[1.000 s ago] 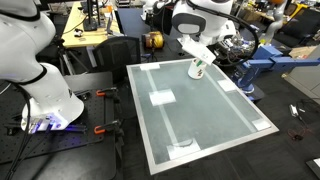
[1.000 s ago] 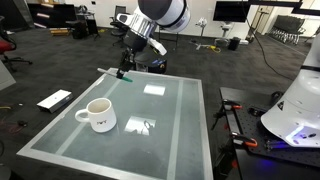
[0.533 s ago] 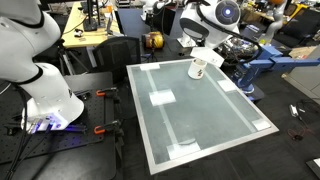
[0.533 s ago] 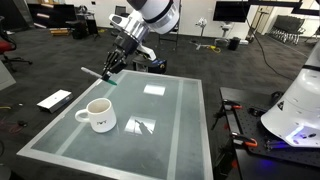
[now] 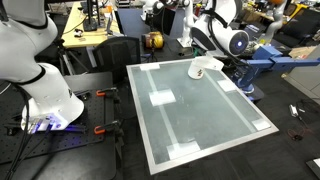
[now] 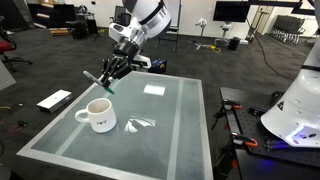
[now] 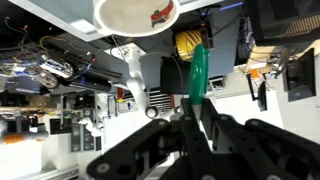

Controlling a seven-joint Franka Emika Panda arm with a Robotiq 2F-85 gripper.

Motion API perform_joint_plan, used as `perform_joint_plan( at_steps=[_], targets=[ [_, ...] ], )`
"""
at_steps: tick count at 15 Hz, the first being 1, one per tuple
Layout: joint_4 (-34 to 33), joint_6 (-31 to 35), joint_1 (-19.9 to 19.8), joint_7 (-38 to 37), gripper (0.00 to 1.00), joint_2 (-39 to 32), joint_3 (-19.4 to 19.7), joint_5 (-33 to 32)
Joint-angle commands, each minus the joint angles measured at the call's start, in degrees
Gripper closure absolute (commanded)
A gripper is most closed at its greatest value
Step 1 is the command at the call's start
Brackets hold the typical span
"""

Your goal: Pick up the pen and put it in the mug cup

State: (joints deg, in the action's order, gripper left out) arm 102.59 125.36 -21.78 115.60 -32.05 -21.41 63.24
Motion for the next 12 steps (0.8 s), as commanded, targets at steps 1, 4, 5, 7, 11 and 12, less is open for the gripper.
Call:
perform_joint_plan(
  at_steps=[1,4,5,7,11,12],
  targets=[
    [-3.7,-8.1,5.9,3.6,0.96,-1.7,7.5,2.8],
    [-4.2,-5.3,10.1,3.9,0.96,-2.3,11.5,5.0],
    [-4.6,-4.5,11.2,3.9,0.96,-2.7,12.4,5.5],
    [-5.4,-4.0,13.0,3.7,0.96,-3.5,13.8,6.0],
    [-6.7,-3.2,14.9,4.1,0.96,-5.0,15.2,7.1],
    [-7.1,-3.0,15.2,4.3,0.96,-5.3,15.4,7.2]
  ],
)
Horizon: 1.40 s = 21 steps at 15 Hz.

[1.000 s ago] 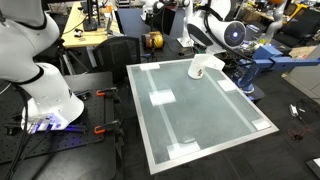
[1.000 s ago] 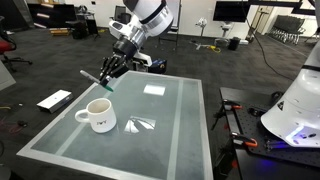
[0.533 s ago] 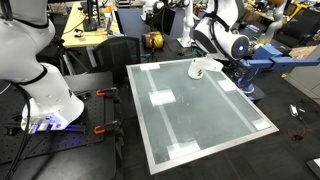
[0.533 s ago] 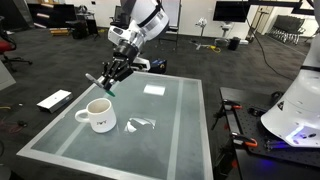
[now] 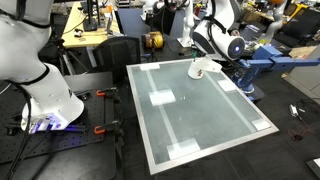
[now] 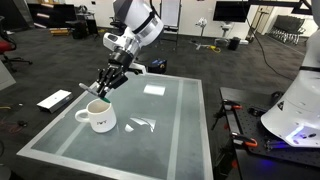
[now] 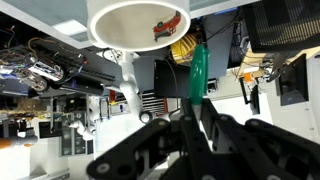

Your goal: Pick up the pen and put it in the mug cup

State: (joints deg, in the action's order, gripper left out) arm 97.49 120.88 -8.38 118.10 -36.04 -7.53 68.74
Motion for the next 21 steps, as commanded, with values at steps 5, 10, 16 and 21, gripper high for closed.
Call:
perform_joint_plan(
  at_steps=[5,10,16,21],
  targets=[
    [-3.9,1.4,1.6,3.2,0.96,-2.9,2.0,2.5],
    [-6.7,0.7,1.4,3.4,0.96,-5.1,2.6,2.9],
    [-10.5,0.9,1.3,2.5,0.96,-7.9,2.6,2.7],
    [-12.0,0.9,1.3,2.0,0.96,-9.8,2.4,2.5]
  ],
)
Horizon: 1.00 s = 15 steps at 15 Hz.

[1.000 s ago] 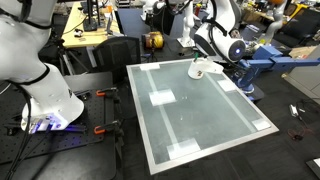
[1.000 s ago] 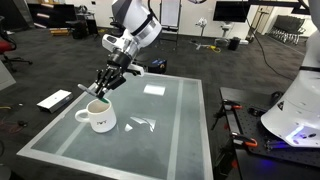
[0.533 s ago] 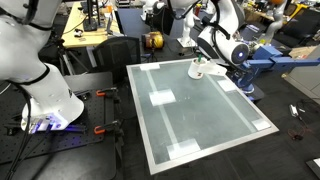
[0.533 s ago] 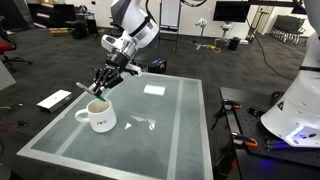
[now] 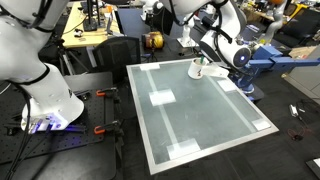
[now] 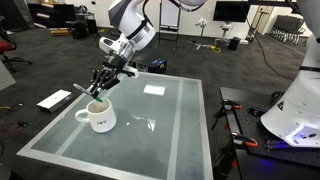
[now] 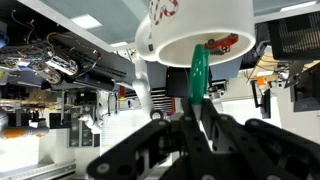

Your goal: Pick up the pen and put it in the mug cup

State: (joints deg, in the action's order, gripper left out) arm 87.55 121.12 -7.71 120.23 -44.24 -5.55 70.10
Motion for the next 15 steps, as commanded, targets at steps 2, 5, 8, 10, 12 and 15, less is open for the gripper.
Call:
perform_joint_plan(
  at_steps=[2,5,8,10,12,15],
  targets=[
    [-2.2,0.8,0.7,-0.2,0.96,-2.1,0.5,1.2],
    [-2.3,1.0,0.8,-0.6,0.60,-2.7,0.5,1.1],
    [-2.1,1.0,0.8,-0.8,0.38,-2.7,0.5,1.1],
    [-2.2,1.1,0.8,-0.9,0.23,-2.7,0.5,1.0],
    [-1.6,1.2,0.8,-0.6,0.08,-2.1,0.4,1.2],
    [-0.3,1.4,0.7,0.5,0.00,-0.6,0.2,1.5]
  ],
)
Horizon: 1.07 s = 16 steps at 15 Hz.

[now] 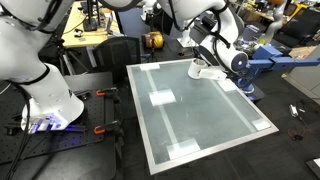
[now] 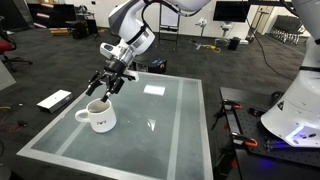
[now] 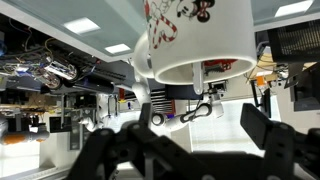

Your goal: Pick up the pen and put it in the mug cup

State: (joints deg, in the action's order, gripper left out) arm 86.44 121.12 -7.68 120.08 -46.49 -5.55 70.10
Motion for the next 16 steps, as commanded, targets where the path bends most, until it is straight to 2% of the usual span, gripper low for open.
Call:
perform_joint_plan(
  at_steps=[1,8,16],
  targets=[
    [1.4,1.4,0.6,1.0,0.00,2.3,0.2,1.5],
    [4.9,2.0,1.2,3.3,0.00,7.9,-0.1,1.8],
    [12.5,2.0,2.4,9.1,0.00,16.7,0.2,3.7]
  ],
)
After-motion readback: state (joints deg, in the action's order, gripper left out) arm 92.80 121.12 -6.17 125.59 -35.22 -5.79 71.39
